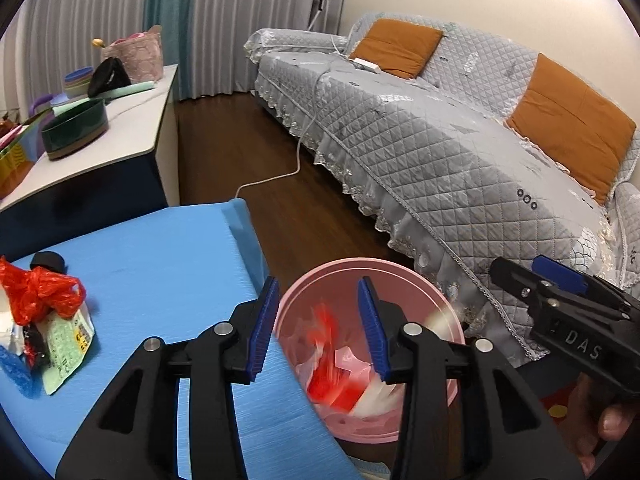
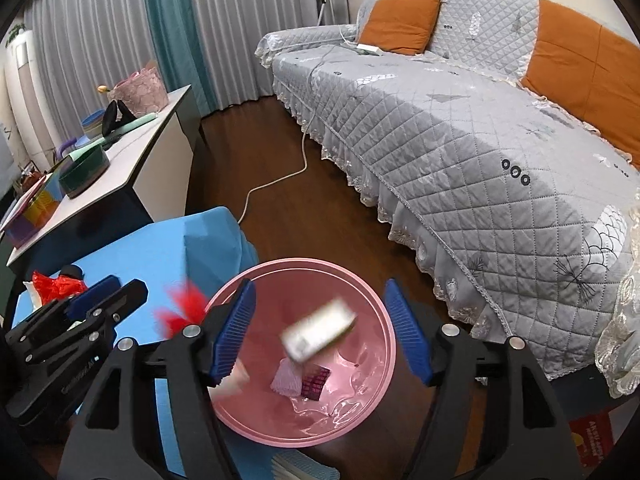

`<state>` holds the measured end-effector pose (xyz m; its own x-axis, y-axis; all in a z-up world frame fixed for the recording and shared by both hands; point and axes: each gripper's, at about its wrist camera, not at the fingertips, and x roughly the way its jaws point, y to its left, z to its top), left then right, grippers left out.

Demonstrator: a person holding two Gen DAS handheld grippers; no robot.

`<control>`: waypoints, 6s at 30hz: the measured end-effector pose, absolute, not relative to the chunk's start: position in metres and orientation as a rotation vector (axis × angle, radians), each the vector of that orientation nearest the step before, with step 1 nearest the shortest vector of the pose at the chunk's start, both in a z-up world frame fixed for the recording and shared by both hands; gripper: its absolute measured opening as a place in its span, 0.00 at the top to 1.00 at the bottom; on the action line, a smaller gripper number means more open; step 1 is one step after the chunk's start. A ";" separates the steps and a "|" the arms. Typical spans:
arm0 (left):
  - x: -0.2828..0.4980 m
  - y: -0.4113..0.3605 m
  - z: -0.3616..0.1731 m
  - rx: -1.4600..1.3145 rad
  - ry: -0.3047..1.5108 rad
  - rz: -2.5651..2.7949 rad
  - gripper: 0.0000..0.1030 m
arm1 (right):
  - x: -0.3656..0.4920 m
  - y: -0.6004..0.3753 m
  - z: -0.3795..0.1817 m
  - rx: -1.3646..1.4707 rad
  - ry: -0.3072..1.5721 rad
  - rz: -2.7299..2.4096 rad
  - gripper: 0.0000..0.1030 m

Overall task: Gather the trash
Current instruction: 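Move both tools back over the remaining trash on the table, then grasp the blue plastic bag with the left tool while the right tool grasps the green wrapper, then carry both items over the pink bin and open both tools to drop them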

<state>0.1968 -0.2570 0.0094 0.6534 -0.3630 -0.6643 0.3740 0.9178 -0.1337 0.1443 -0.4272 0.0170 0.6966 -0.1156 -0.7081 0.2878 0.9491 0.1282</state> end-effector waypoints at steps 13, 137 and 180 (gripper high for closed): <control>0.174 -0.201 0.037 -0.015 0.702 -0.353 0.61 | 0.145 -0.400 0.035 0.249 0.696 -0.178 0.35; 0.133 0.006 0.035 -0.136 0.645 -0.076 0.98 | 0.137 -0.211 0.059 0.010 0.588 0.211 0.99; 0.159 -0.181 0.060 -0.004 0.630 -0.417 0.98 | 0.123 -0.395 0.059 0.193 0.551 -0.139 0.99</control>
<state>0.1585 -0.1806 0.0600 0.7280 -0.3798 -0.5708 0.3773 0.9171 -0.1289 0.1232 -0.3947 0.0588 0.8435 -0.0794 -0.5312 0.1825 0.9725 0.1444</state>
